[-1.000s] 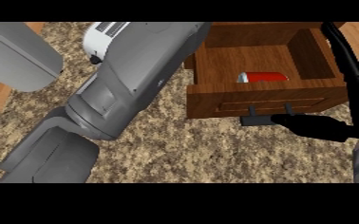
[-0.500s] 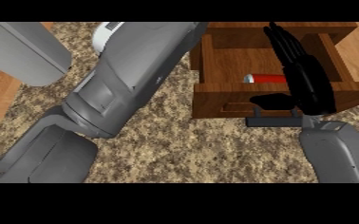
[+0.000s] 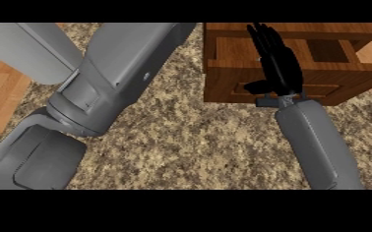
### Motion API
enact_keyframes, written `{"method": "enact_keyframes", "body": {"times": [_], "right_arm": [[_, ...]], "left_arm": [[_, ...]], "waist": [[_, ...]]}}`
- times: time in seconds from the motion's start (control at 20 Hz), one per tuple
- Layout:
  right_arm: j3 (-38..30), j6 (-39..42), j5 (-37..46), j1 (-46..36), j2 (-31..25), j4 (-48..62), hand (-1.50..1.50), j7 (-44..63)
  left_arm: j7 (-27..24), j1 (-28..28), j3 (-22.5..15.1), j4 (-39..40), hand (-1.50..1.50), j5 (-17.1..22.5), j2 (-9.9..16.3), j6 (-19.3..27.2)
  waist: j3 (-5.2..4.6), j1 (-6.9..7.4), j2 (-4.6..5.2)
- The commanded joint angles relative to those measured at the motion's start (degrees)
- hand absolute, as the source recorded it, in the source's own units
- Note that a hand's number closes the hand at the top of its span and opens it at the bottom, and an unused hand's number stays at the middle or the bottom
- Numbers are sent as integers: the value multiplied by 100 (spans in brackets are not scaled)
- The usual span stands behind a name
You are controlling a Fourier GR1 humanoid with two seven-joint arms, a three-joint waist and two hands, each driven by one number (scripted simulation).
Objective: Pick up the can, place it into the drawer and close the drawer
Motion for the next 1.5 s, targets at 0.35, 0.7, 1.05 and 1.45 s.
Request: {"method": "enact_keyframes", "body": {"times": [0.35,0.7,1.05,1.45], "right_arm": [[-711,-1590,461,-1711,160,2594,-150,-145],[-928,-1960,642,-2670,89,3686,-150,-100],[-1118,-2329,677,-3214,-20,4314,-150,-154],[-1656,-2003,-6,-3590,47,4424,-150,-843]], "left_arm": [[414,533,-23,-601,-150,-151,598,-290],[728,958,-162,-1278,-150,-253,877,-479],[844,1446,-280,-1887,-150,-352,1137,-491],[1117,1698,-218,-2493,-150,-316,1424,-510]], "waist": [[0,179,1],[-4,344,-15],[-1,538,38],[9,492,26]]}}
